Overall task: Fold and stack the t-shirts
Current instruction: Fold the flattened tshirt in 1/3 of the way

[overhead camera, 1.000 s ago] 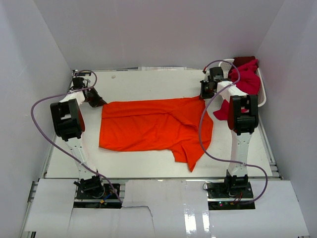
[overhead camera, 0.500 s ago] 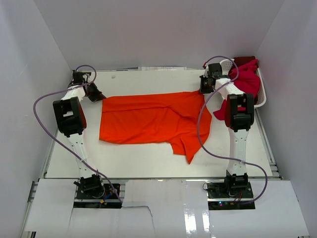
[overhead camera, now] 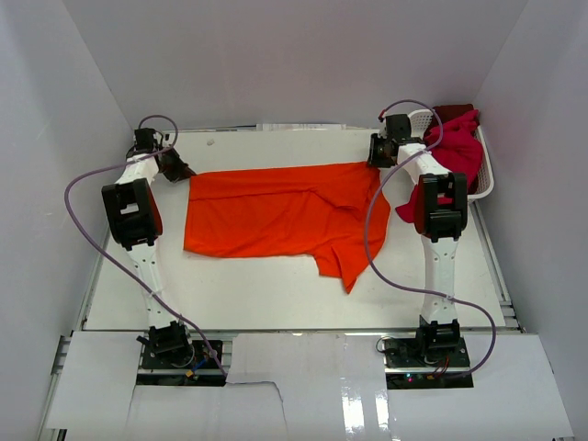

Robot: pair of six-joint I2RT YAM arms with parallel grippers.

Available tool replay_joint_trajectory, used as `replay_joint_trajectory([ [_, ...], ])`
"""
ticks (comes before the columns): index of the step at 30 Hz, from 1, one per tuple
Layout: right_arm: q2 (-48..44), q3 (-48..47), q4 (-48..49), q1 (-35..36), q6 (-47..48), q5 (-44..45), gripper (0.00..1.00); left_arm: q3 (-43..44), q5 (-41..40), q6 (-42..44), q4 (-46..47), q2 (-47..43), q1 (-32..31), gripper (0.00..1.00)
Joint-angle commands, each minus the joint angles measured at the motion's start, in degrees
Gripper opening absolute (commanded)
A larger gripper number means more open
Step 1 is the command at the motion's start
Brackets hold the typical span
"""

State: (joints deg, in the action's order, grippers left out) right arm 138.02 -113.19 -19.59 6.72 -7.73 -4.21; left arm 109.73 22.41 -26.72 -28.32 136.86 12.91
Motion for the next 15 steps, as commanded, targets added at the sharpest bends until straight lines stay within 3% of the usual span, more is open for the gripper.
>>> replay_joint_trajectory([
  [1, 0.9, -2.4, 0.5, -0.7, -0.4, 1.7, 0.35, 2.1, -1.8, -0.2, -0.6, 0.7, 0.2, 0.00],
  [3, 0.3, -2.4, 1.0, -0.7, -0.5, 1.2, 0.46, 2.6, -1.3, -0.5, -0.5, 0.7, 0.1, 0.21],
  [4, 0.1, -2.3, 1.6, -0.7, -0.6, 1.3, 0.49, 3.1, -1.4, -0.9, -0.3, 0.5, 0.2, 0.38],
  [5, -0.3, -2.3, 1.8, -0.8, -0.6, 1.3, 0.50, 3.6, -1.4, -1.0, -0.2, 0.4, 0.2, 0.43],
  [8, -1.5, -2.9, 2.5, -0.7, -0.4, 1.6, 0.53, 5.6, -2.3, -1.0, -0.2, -0.4, 0.3, 0.52],
  [15, -6.4, -3.4, 2.9, -0.7, 1.0, 1.6, 0.56, 7.3, -5.7, -1.4, -0.2, -6.1, 1.6, 0.55],
])
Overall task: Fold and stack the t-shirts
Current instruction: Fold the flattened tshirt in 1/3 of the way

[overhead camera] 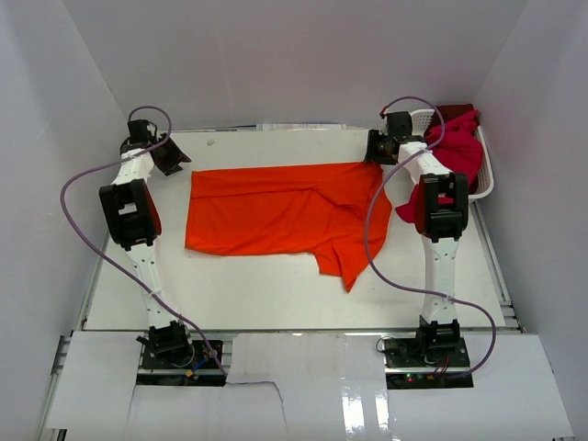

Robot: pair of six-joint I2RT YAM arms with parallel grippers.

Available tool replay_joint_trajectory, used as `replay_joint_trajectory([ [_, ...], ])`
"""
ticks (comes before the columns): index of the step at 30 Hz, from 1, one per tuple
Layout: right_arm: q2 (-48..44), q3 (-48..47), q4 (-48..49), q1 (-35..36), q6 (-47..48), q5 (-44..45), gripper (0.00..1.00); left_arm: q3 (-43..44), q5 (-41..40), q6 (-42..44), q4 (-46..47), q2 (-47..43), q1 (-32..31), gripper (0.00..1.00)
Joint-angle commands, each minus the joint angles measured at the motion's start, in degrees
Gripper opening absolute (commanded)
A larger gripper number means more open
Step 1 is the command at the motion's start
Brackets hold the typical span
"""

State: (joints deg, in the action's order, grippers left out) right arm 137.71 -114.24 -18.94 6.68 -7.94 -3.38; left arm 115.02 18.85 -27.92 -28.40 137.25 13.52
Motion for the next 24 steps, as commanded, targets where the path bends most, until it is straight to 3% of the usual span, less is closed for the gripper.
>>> replay_joint_trajectory([
  [1, -6.7, -2.2, 2.2, -0.6, 1.4, 0.7, 0.57, 1.6, -2.1, -0.3, -0.1, -7.4, 1.1, 0.55],
  [7, -12.2, 0.4, 0.3, 0.4, 2.5, 0.4, 0.57, -2.5, 7.9, 0.6, 1.8, -14.3, -1.1, 0.50],
  [12, -21.1, 8.5, -0.5, 4.2, 5.2, -0.2, 0.57, -6.3, 11.6, 3.8, 2.6, -17.7, -8.8, 0.49],
  [19, -33.5, 27.2, -0.6, 12.1, 13.2, 2.8, 0.58, -3.8, 18.7, 4.6, 3.1, -11.9, -18.1, 0.49],
  [24, -43.2, 39.8, 7.0, 15.6, 16.3, 6.0, 0.57, 1.2, 21.5, 4.0, 2.6, -6.7, -21.0, 0.49],
])
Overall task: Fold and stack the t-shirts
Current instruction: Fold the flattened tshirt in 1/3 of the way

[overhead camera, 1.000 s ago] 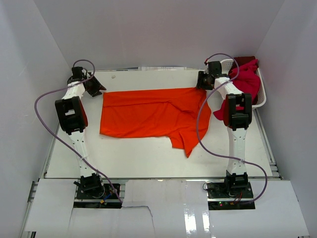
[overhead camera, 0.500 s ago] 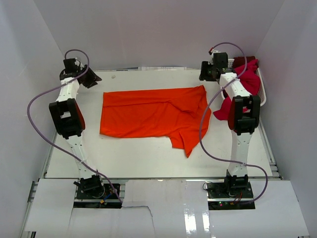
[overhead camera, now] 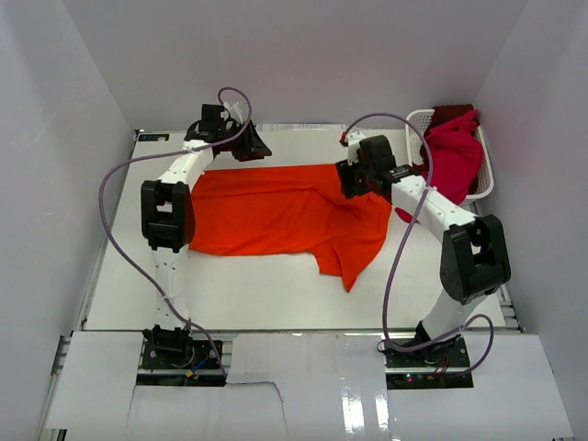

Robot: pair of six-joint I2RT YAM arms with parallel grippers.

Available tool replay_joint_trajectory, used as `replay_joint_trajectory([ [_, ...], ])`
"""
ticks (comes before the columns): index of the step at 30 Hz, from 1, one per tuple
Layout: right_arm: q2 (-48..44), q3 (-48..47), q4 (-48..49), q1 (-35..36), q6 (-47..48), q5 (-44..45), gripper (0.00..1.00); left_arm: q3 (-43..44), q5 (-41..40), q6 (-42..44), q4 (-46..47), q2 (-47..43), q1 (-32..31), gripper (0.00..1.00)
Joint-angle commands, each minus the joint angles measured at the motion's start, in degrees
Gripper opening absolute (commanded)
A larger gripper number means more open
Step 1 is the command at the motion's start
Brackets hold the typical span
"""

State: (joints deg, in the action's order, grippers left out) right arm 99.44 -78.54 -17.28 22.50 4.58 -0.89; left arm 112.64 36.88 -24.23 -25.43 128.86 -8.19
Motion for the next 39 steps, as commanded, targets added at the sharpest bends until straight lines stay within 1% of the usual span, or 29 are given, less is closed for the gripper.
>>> replay_joint_trajectory([
  [1, -7.2, 7.0, 6.1, -0.1, 4.2, 3.6, 0.56, 5.4, 4.0, 0.0, -0.4, 2.6, 0.5, 0.49],
  [3, -10.6, 9.8, 8.6, 0.3, 6.7, 2.7, 0.53, 7.4, 6.7, -1.0, -0.4, 5.4, -0.1, 0.49],
  [4, -11.5, 12.5, 9.5, 0.5, 7.7, 2.6, 0.53, 9.9, 7.8, -1.9, -0.4, 6.5, -0.3, 0.49],
  [7, -14.5, 16.3, 13.5, 1.8, 11.8, 2.9, 0.52, 13.6, 12.4, -3.2, 0.1, 10.6, -1.5, 0.50],
  [9, -15.1, 19.0, 15.9, 2.8, 15.0, 3.6, 0.53, 16.1, 16.6, -6.5, 2.6, 13.2, -2.4, 0.50],
  [10, -14.9, 19.5, 16.1, 3.3, 15.9, 3.9, 0.54, 16.2, 18.1, -7.9, 5.5, 13.8, -2.8, 0.50],
  [12, -13.8, 19.5, 16.0, 4.0, 17.6, 5.4, 0.55, 17.5, 19.6, -10.7, 7.1, 15.3, -4.3, 0.51],
  [17, -11.4, 18.9, 15.6, 7.3, 21.2, 12.0, 0.54, 21.0, 20.9, -14.4, 9.8, 18.0, -7.1, 0.52],
  [21, -10.1, 19.6, 16.7, 8.2, 23.5, 15.1, 0.51, 19.0, 21.5, -16.6, 11.5, 18.5, -8.9, 0.51],
  [22, -10.0, 19.7, 18.4, 8.4, 24.2, 15.4, 0.50, 18.7, 21.6, -16.7, 11.7, 18.8, -9.0, 0.51],
  [25, -8.2, 19.0, 18.2, 9.1, 25.0, 16.4, 0.49, 17.9, 21.5, -17.2, 11.8, 19.3, -9.9, 0.50],
  [28, -6.5, 17.8, 15.4, 10.4, 25.3, 17.8, 0.47, 16.5, 20.7, -17.1, 11.5, 19.6, -10.3, 0.48],
  [35, -4.0, 18.7, 15.5, 13.0, 25.6, 19.3, 0.46, 13.7, 17.4, -14.5, 9.3, 20.1, -10.4, 0.46],
  [39, -2.5, 18.4, 16.0, 13.8, 25.2, 19.4, 0.45, 14.4, 16.2, -13.1, 6.9, 21.2, -10.4, 0.47],
])
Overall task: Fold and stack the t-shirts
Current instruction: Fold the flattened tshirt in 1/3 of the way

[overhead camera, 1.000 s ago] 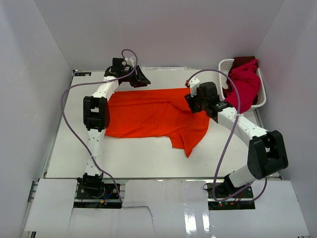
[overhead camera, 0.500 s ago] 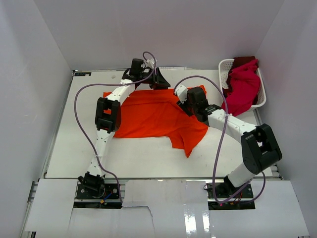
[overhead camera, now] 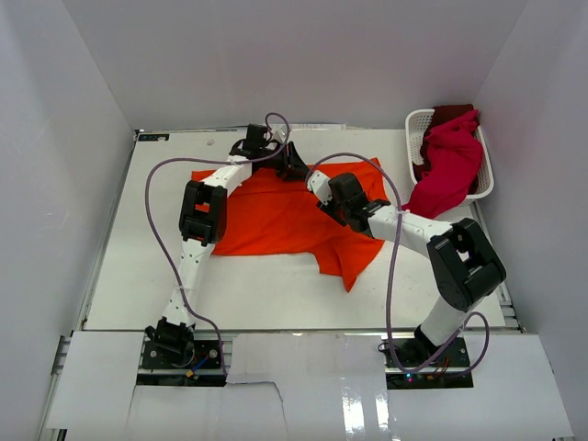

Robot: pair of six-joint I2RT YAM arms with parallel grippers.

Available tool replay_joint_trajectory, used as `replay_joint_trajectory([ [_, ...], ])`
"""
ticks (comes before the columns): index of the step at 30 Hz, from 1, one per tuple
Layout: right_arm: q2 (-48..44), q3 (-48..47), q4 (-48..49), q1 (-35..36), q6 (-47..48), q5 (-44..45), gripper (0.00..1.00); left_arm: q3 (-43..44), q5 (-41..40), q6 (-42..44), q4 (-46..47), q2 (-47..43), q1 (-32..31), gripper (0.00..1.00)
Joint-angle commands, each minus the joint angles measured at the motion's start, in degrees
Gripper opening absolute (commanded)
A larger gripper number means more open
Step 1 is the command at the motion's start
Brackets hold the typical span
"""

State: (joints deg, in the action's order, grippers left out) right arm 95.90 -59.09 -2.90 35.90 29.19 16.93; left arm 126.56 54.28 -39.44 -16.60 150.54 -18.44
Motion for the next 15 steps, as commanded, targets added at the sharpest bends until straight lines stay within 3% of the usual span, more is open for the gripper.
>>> replay_joint_trajectory([
  [1, 1.3, -1.1, 1.7, 0.5, 0.6, 2.0, 0.45, 0.7, -1.1, 2.2, -2.3, -0.2, -0.1, 0.46],
  [15, 8.2, -3.7, 7.6, 1.7, 3.2, 10.3, 0.39, -1.8, -2.5, 4.8, -5.2, 0.7, -0.2, 0.46],
])
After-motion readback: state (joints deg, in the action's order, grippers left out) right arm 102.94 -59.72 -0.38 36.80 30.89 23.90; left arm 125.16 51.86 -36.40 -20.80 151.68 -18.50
